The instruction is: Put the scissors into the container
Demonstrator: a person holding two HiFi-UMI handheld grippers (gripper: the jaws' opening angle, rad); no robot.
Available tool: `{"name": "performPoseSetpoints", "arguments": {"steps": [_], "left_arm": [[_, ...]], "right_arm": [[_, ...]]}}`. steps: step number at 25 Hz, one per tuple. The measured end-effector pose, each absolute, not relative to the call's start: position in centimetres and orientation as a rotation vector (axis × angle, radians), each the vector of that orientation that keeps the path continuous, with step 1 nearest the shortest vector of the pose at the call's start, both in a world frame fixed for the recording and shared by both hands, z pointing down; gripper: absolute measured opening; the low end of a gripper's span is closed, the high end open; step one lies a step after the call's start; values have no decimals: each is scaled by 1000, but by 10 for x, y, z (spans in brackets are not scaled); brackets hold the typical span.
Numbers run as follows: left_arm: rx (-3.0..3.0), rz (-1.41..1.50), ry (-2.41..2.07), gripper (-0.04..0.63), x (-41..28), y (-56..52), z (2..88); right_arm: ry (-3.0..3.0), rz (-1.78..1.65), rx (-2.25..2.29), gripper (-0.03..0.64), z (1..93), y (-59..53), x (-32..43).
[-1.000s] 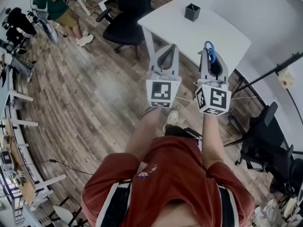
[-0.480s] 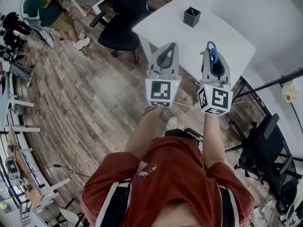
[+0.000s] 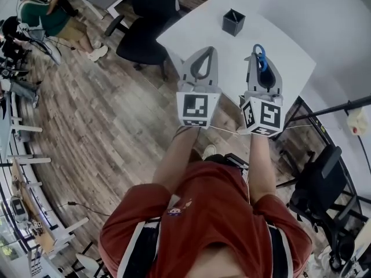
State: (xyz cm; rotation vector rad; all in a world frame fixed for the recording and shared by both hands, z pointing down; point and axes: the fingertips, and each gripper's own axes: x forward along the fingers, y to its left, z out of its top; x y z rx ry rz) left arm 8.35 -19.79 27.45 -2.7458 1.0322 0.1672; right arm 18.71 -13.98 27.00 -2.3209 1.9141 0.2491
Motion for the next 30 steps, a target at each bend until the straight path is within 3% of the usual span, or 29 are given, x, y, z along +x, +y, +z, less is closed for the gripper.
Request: {"name": "performPoseSetpoints", "arguments": {"steps": [30], "left_arm": [[-2798,178,793,12,157,-314,281]], "right_arm": [[1774,283,-2412,58,274,-257,234]]}}
